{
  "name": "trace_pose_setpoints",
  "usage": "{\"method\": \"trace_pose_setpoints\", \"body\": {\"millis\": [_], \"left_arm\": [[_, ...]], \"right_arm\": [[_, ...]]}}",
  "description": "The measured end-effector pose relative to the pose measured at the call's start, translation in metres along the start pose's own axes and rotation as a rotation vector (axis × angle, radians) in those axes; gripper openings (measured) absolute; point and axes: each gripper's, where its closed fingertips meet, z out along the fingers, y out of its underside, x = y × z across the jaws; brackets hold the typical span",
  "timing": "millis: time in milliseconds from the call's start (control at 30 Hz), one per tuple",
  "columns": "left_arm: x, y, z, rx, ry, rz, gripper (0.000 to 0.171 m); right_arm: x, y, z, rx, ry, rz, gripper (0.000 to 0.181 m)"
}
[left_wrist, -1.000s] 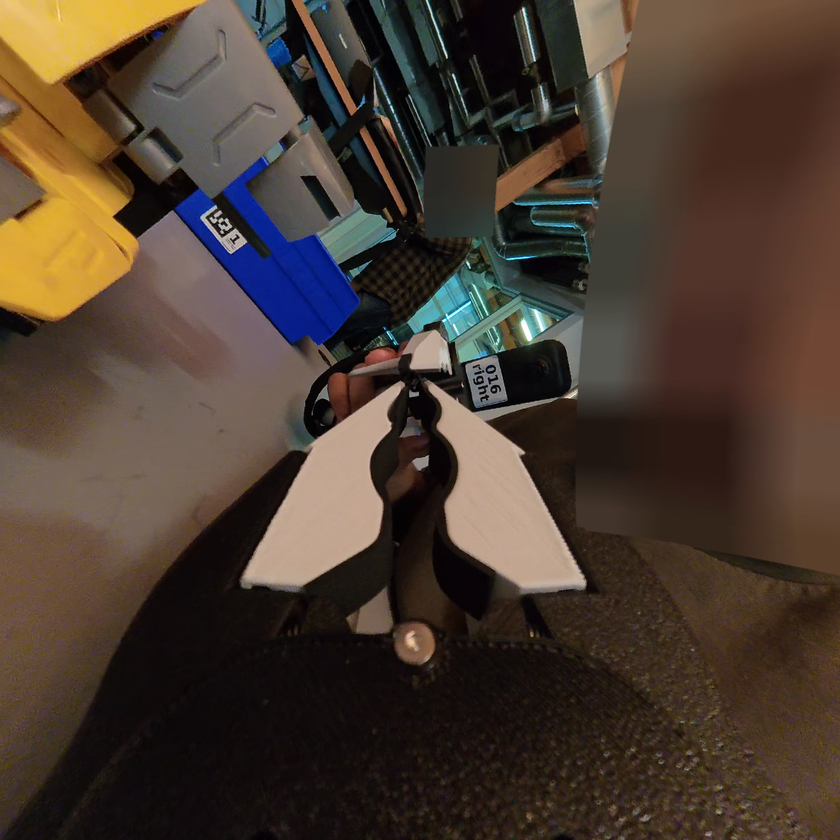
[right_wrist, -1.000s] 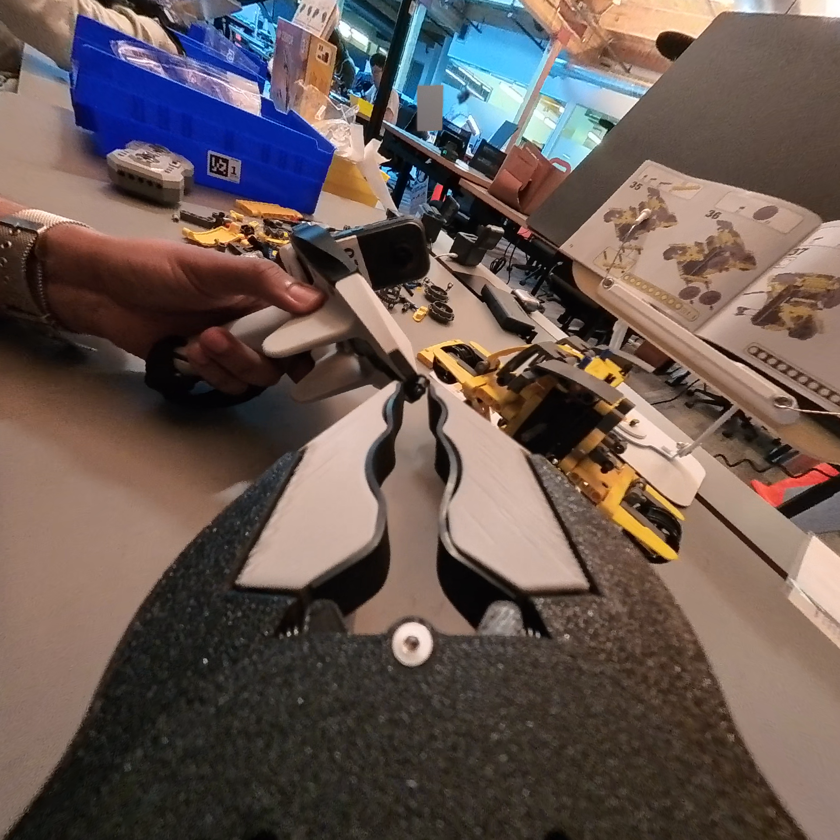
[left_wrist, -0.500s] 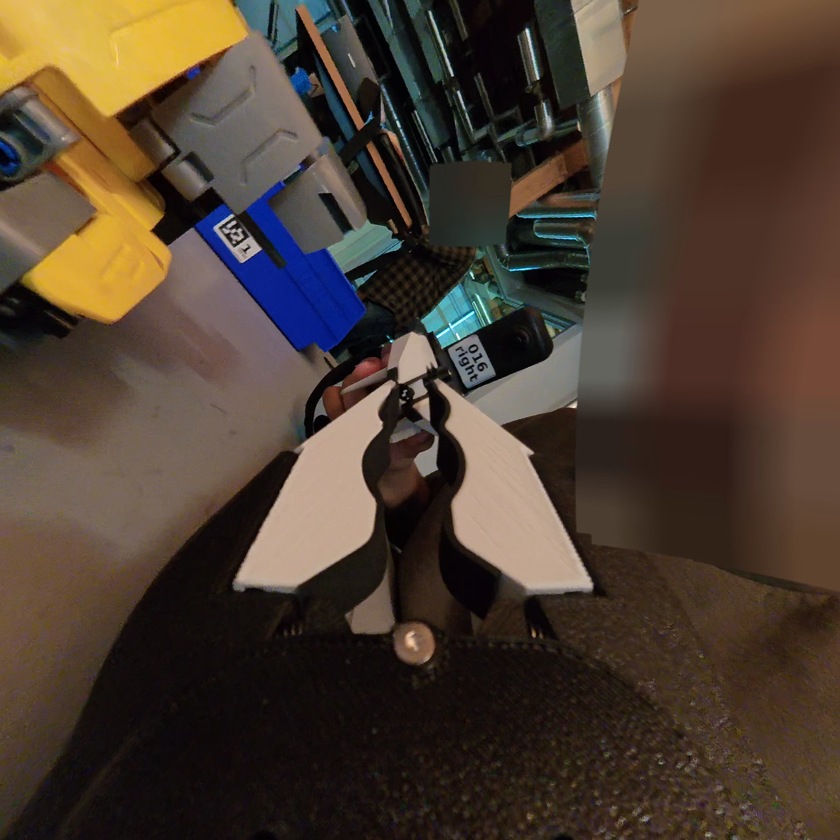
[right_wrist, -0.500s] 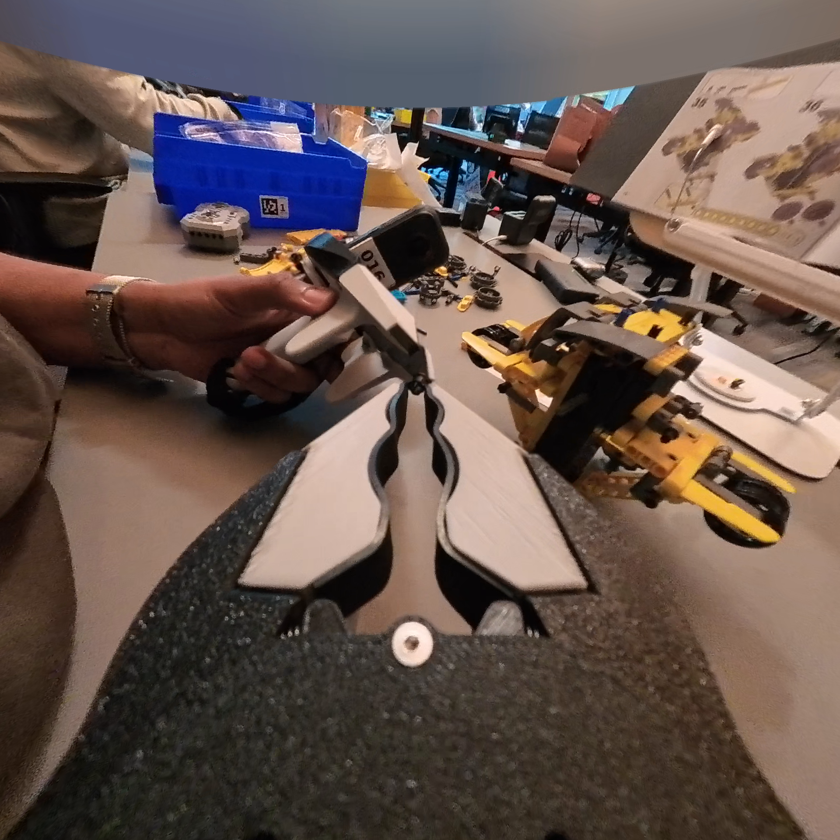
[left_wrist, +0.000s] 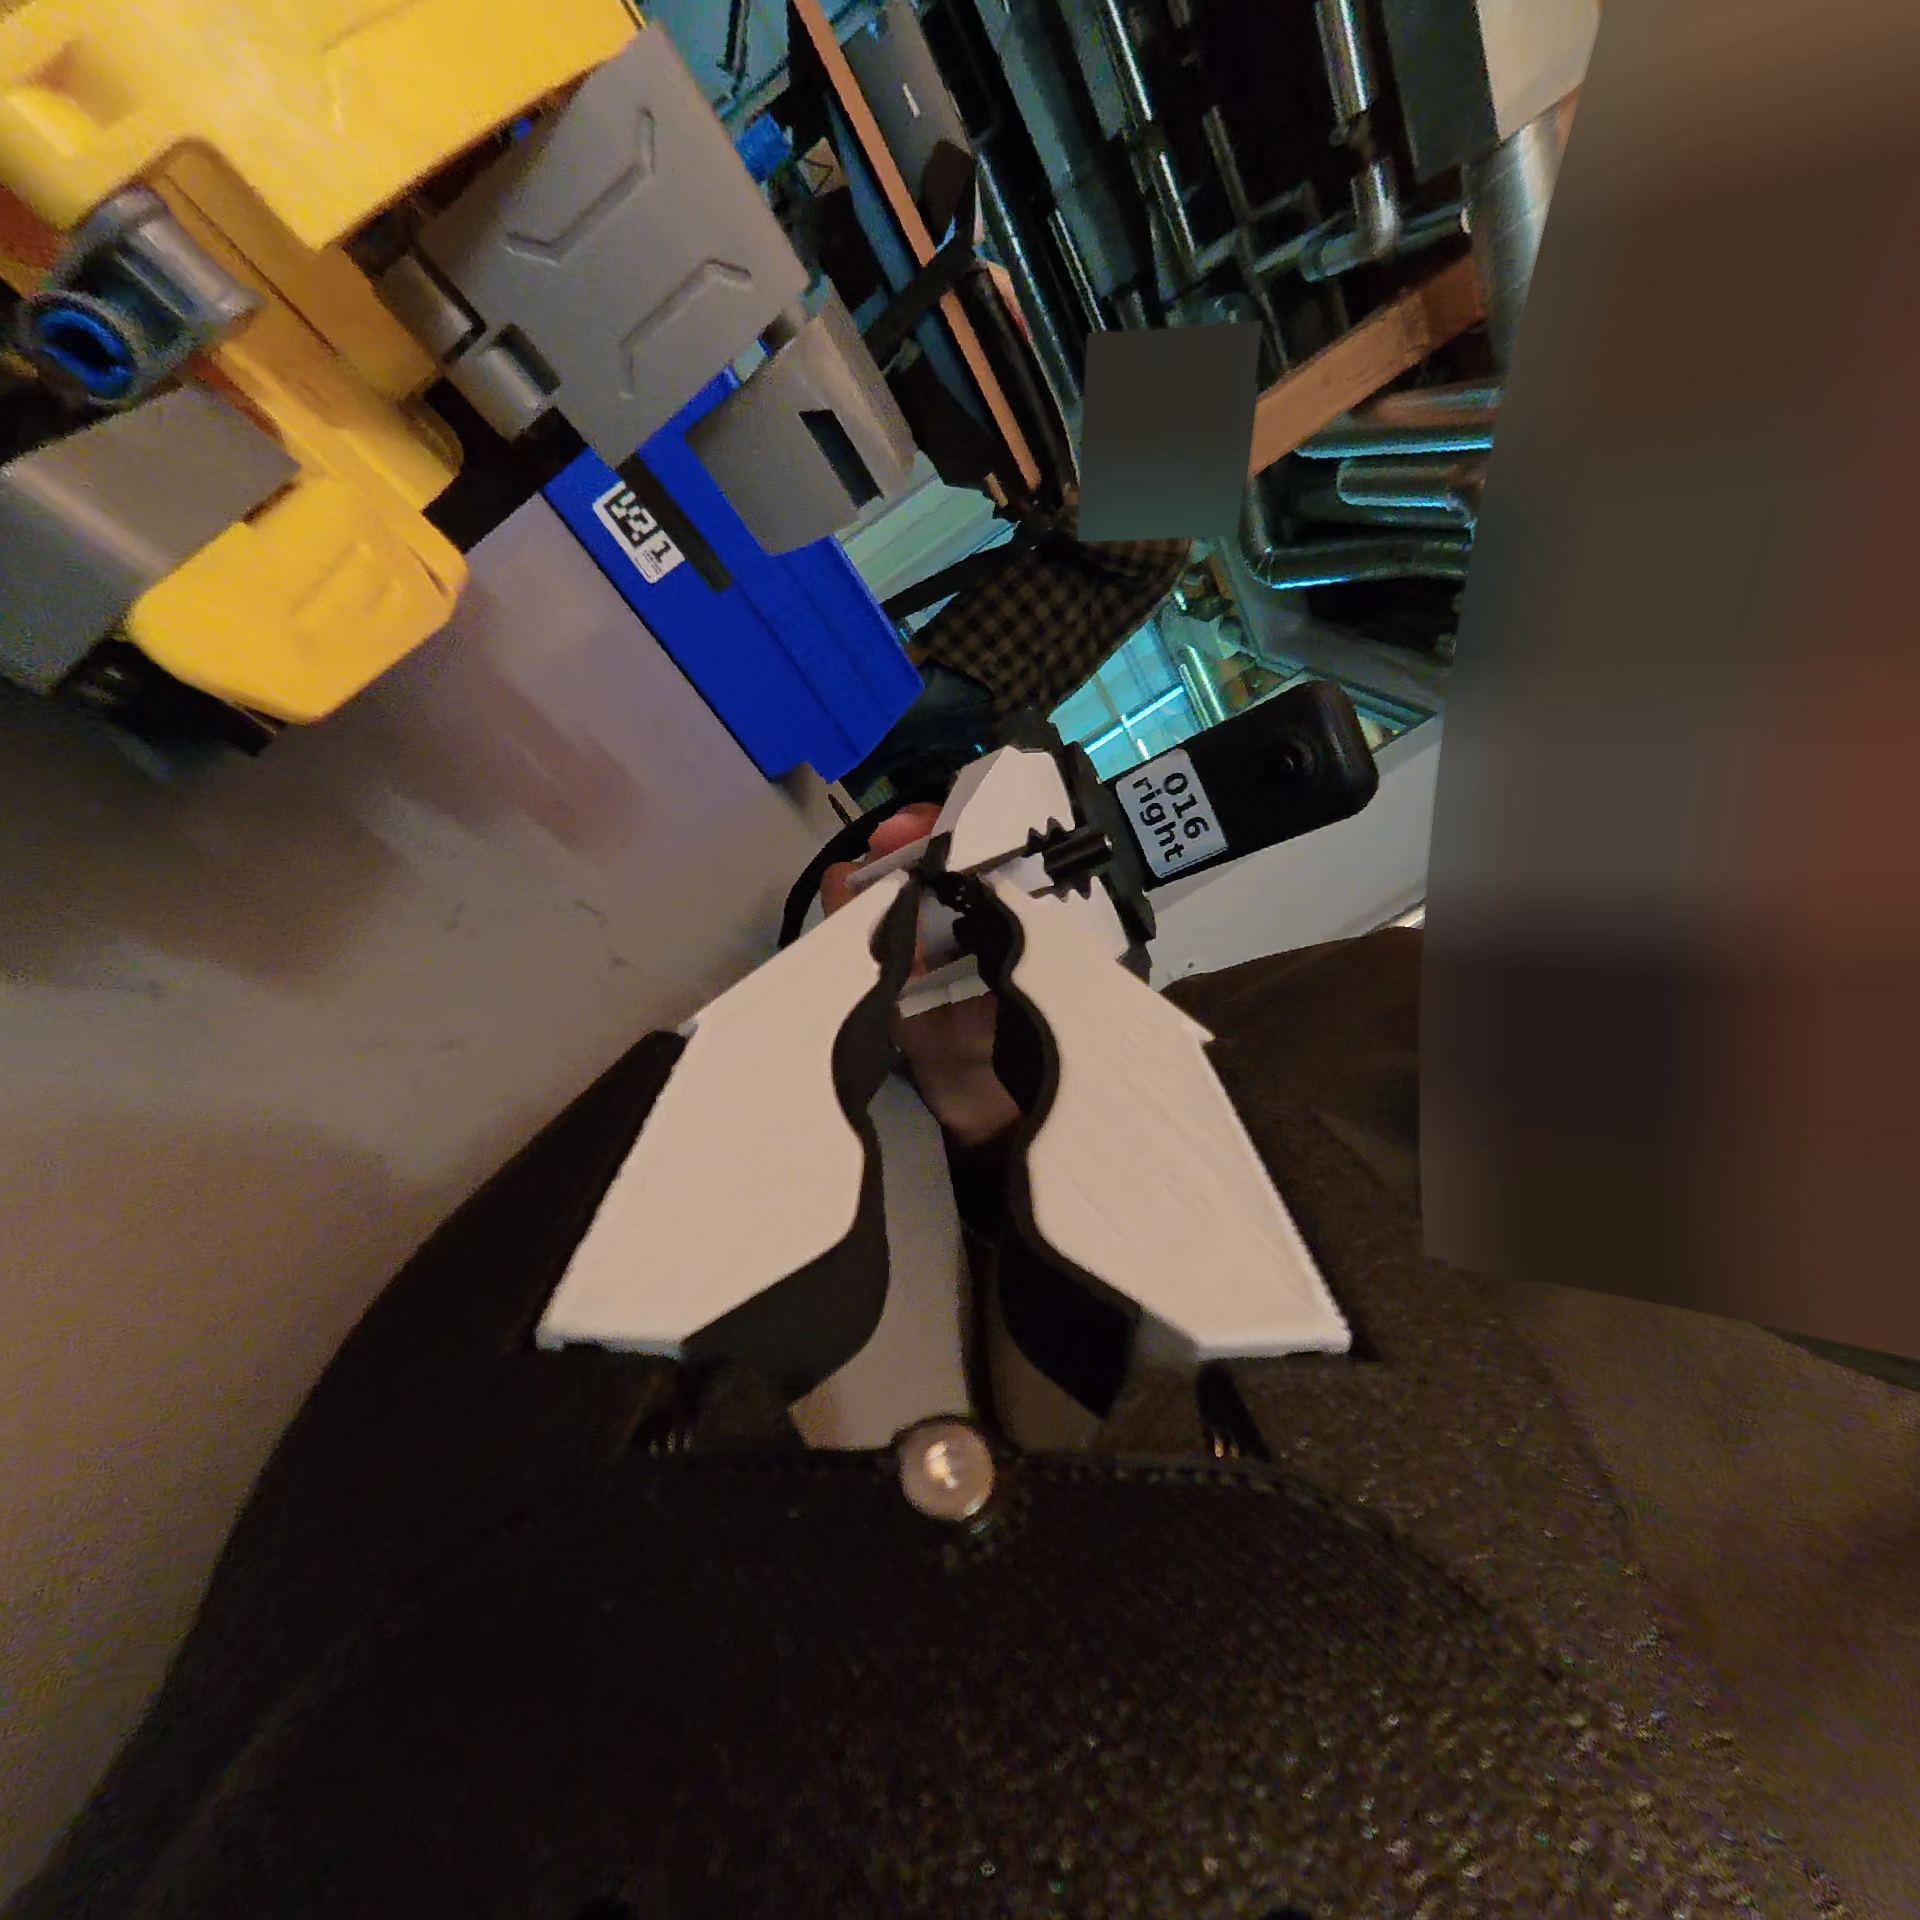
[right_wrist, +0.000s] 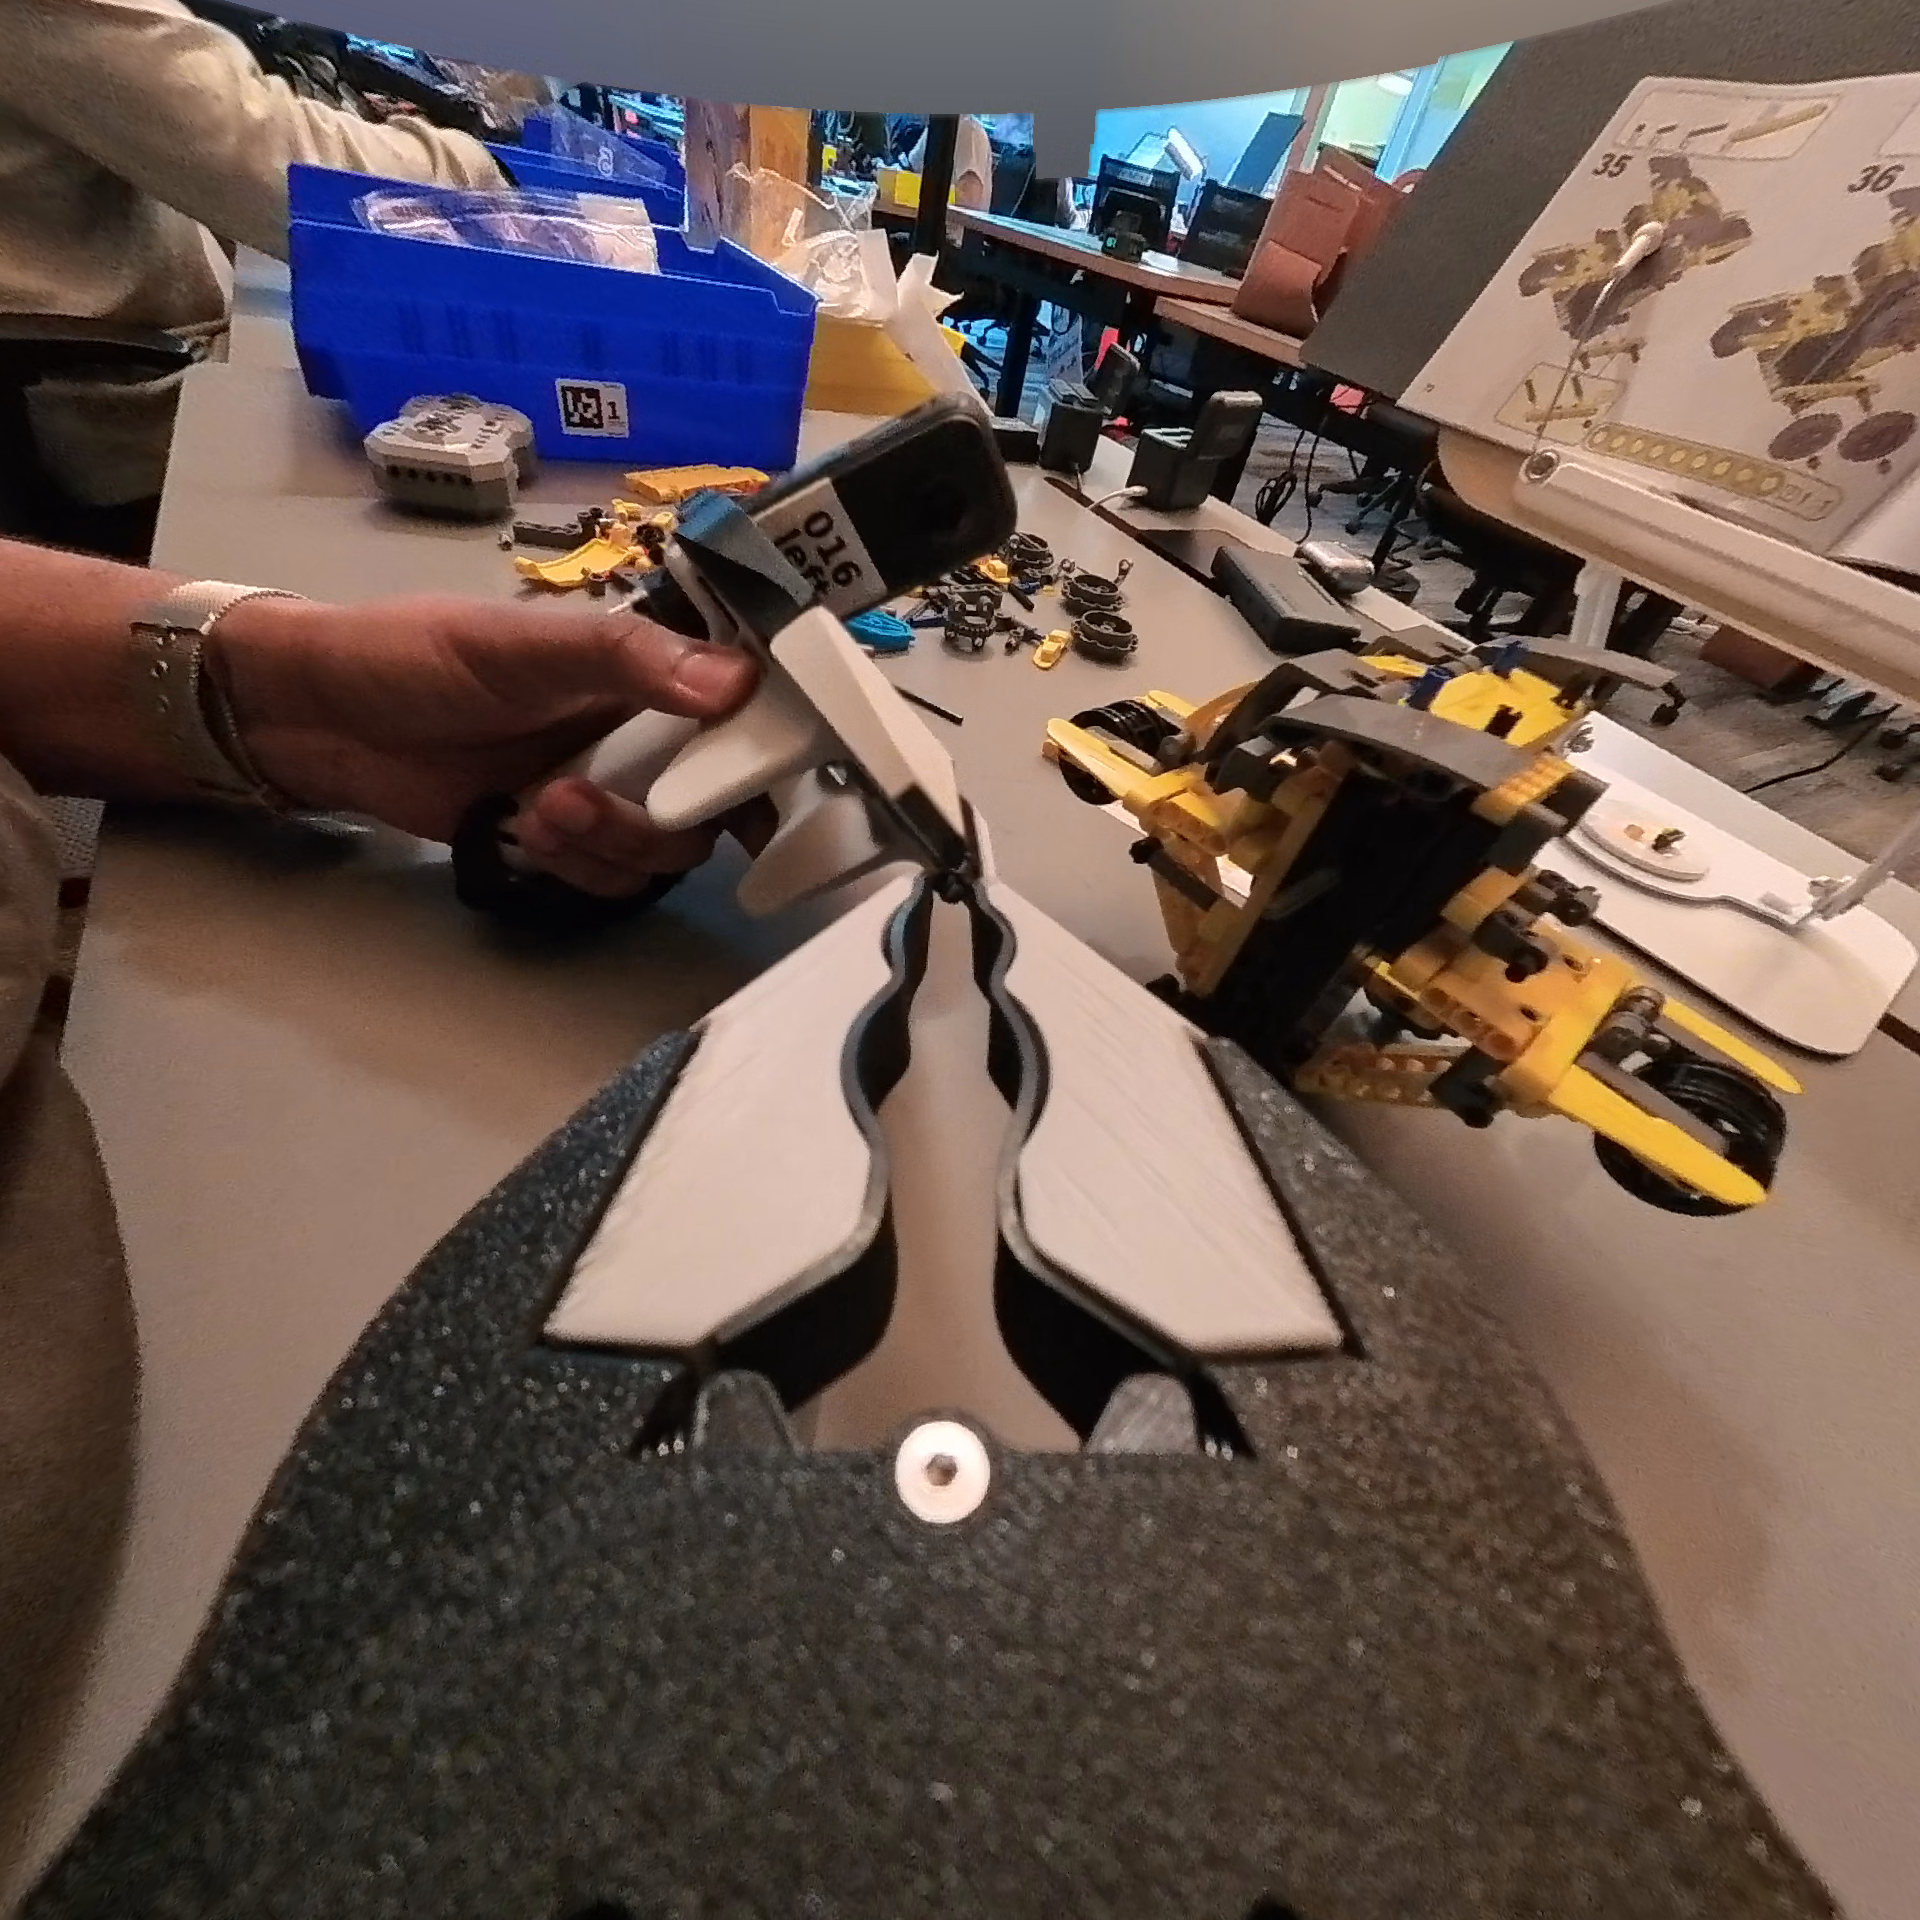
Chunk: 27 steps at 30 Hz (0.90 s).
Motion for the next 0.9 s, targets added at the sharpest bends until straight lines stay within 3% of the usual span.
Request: {"method": "trace_pose_setpoints", "body": {"millis": [567, 900], "left_arm": [[-0.0035, -0.0018, -0.0026, 0.015, -0.014, -0.011, 0.004], [-0.0042, -0.0009, -0.0011, 0.008, -0.039, 0.019, 0.004]], "right_arm": [[0.0015, 0.0057, 0.0040, -0.047, 0.073, -0.145, 0.011], [0.0031, 0.0000, 0.0011, -0.016, 0.071, -0.117, 0.006]]}}
